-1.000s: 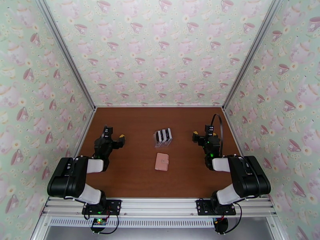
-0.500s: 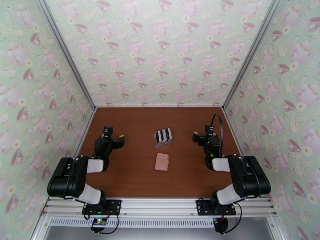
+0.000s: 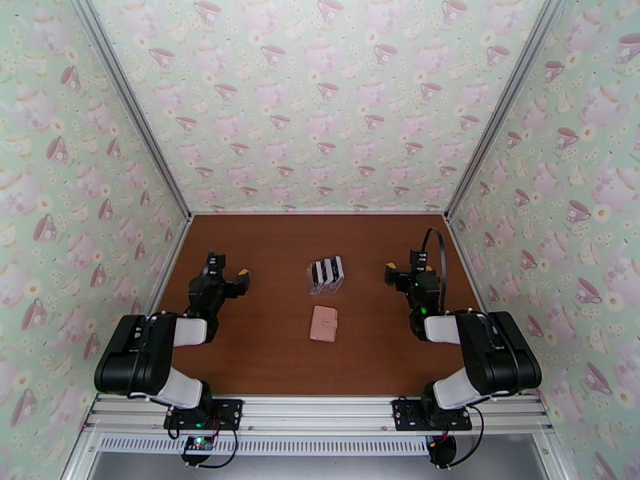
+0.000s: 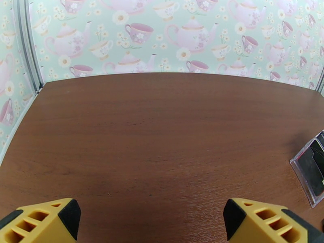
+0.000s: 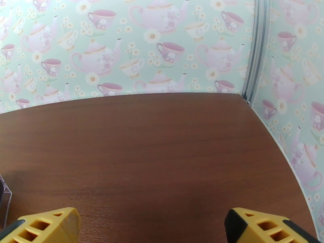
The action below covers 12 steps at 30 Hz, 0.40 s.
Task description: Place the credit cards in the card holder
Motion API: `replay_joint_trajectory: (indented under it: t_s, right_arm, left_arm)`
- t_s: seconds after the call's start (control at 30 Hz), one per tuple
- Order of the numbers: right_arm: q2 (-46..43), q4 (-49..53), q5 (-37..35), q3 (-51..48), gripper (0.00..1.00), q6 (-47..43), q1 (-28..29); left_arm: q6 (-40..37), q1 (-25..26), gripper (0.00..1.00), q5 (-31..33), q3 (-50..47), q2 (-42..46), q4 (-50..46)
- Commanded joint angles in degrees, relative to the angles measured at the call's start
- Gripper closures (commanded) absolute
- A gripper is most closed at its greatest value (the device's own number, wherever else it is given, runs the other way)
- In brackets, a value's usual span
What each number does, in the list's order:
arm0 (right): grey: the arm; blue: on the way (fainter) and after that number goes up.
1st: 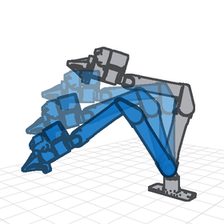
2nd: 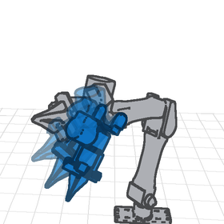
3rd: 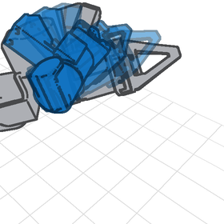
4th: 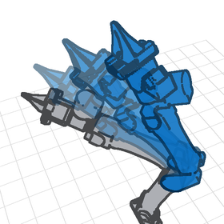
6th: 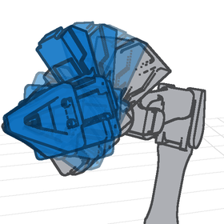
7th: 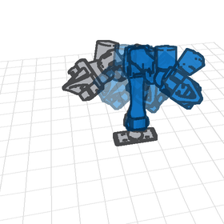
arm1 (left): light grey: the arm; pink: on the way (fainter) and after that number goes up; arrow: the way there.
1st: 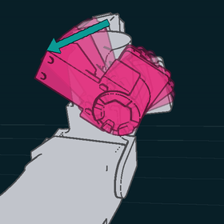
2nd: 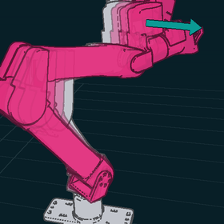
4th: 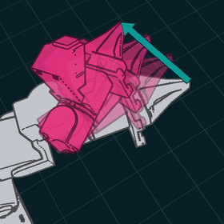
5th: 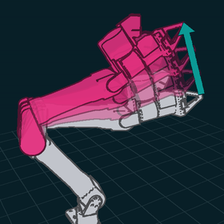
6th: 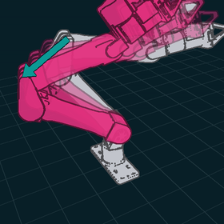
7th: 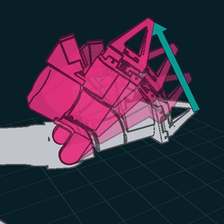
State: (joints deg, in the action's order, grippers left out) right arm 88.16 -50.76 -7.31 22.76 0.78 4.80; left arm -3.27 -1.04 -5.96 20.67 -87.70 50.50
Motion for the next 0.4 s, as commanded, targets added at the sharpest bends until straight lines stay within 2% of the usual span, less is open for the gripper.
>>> replay_joint_trajectory:
  t_s: [0.0,0.37]
  right_arm:
    - [0.43,-1.44,-1.04,-0.48,0.0,-0.16,-0.25]
    - [0.43,-1.44,-1.05,-0.48,0.0,-0.17,-0.23]
  left_arm:
    - [-0.78,0.16,0.0,0.86,0.24,-0.35,1.61]
    - [-0.62,0.15,0.0,1.21,0.12,-0.36,1.67]
